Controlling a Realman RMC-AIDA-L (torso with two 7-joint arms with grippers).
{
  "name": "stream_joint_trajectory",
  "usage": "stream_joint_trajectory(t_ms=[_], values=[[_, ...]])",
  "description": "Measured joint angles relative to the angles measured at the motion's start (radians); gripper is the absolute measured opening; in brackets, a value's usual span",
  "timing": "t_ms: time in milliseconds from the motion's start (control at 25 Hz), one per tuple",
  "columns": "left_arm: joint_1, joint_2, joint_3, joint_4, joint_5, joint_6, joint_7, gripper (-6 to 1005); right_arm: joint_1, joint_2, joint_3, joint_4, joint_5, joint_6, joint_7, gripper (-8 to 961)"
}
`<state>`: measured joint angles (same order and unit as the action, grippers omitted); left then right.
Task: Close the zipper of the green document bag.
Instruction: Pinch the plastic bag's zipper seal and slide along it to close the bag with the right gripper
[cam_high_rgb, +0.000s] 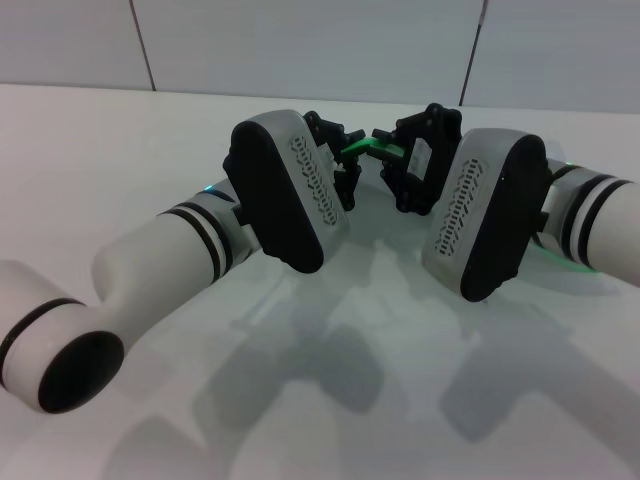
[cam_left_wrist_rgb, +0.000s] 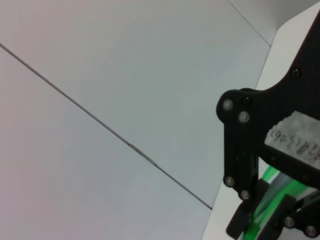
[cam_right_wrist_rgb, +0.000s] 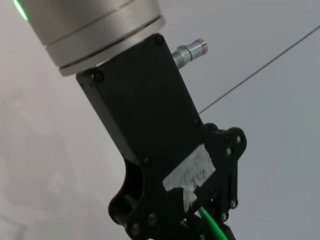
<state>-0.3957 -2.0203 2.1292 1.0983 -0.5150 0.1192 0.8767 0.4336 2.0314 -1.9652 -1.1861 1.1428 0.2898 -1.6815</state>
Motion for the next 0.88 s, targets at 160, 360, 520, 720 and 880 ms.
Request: stream_joint_trajectory(t_ms=[160, 360, 520, 720, 880], values=[[0.0, 0.0, 0.0, 0.0, 0.002, 0.0, 0.001, 54, -0.004, 0.0, 0.003, 0.0, -0.001, 0.001, 0.0, 106], [0.001, 0.0, 0.0, -0.002, 0.003, 0.0, 0.001, 54, -0.004, -0.001, 0.001, 0.0, -0.002, 0.002, 0.0, 99], [0.001, 0.0, 0.0, -0.003, 0.004, 0.0, 0.001, 54, -0.004, 0.0, -0.002, -0.001, -0.002, 0.002, 0.003, 87], [0.0, 0.0, 0.0, -0.003, 0.002, 0.0, 0.001, 54, 0.001, 0.0, -0.004, -0.003, -0.002, 0.005, 0.021, 81], [0.0, 0.0, 0.0, -0.003, 0.001, 0.001, 0.001, 54, 0.003, 0.001, -0.005, -0.006, -0.001, 0.006, 0.024, 81]])
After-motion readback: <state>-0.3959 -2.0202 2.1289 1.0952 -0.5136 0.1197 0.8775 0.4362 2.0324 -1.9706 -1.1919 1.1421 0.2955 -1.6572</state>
